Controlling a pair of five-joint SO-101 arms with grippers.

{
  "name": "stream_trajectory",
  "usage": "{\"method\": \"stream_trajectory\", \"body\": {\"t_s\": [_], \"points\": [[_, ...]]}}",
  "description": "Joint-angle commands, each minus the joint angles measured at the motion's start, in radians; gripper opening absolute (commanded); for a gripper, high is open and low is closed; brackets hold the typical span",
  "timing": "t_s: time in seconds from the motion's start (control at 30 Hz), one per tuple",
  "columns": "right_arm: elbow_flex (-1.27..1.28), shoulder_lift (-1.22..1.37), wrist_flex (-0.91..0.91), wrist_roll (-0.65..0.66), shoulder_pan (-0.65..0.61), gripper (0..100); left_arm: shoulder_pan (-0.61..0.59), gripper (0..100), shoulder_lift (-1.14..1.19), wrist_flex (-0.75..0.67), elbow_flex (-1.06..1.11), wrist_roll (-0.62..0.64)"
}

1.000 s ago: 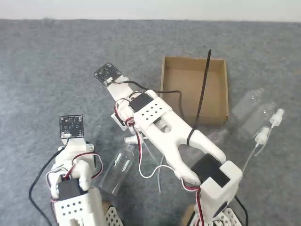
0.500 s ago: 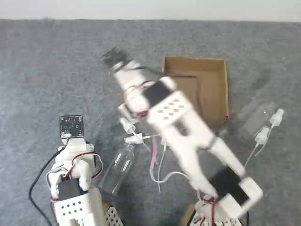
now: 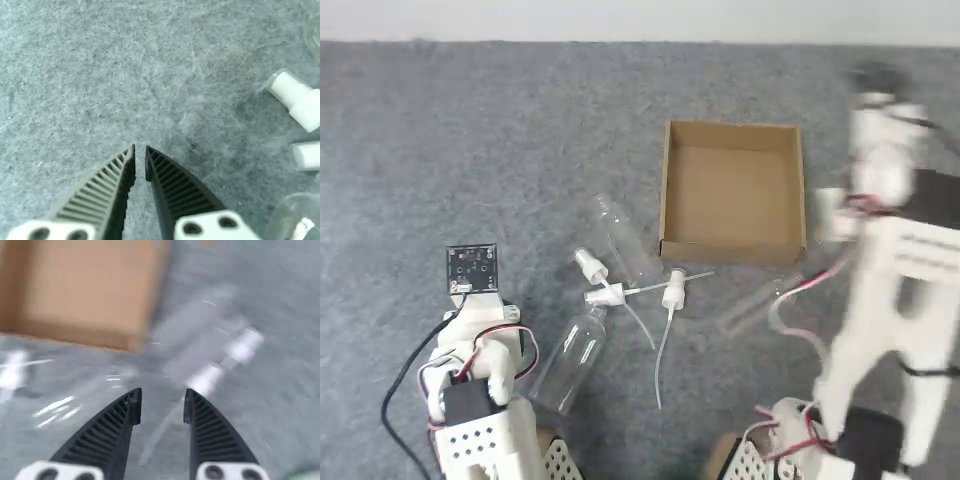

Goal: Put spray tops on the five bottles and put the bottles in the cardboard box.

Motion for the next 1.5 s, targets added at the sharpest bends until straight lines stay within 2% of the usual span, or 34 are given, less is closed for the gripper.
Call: {"method": "stream_trajectory", "body": {"t_s": [0.0, 0.13, 0.23, 0.43, 0.77, 0.87, 0.97, 1.17, 1.47], "points": [[0.054, -0.024, -0.134, 0.083, 0.269, 11.9, 0.003, 3, -0.017, 0.005, -0.005, 0.006], [0.173, 0.062, -0.329, 0.114, 0.371, 12.0, 0.003, 3, -0.017, 0.005, -0.005, 0.006], [0.196, 0.171, -0.432, 0.110, 0.400, 12.1, 0.003, 3, -0.017, 0.005, -0.005, 0.006], [0.137, 0.380, -0.582, -0.020, 0.395, 12.1, 0.003, 3, -0.017, 0.005, -0.005, 0.006], [0.015, 0.625, -0.673, -0.138, 0.380, 12.5, 0.003, 3, -0.017, 0.005, -0.005, 0.006], [-0.028, 0.665, -0.667, -0.158, 0.363, 17.7, 0.003, 3, -0.017, 0.005, -0.005, 0.006], [-0.051, 0.688, -0.662, -0.158, 0.338, 22.0, 0.003, 3, -0.017, 0.005, -0.005, 0.006], [-0.049, 0.737, -0.670, -0.160, 0.305, 22.1, 0.003, 3, -0.017, 0.005, -0.005, 0.006], [-0.054, 0.849, -0.708, -0.160, 0.331, 19.6, 0.003, 3, -0.017, 0.005, -0.005, 0.006]]}}
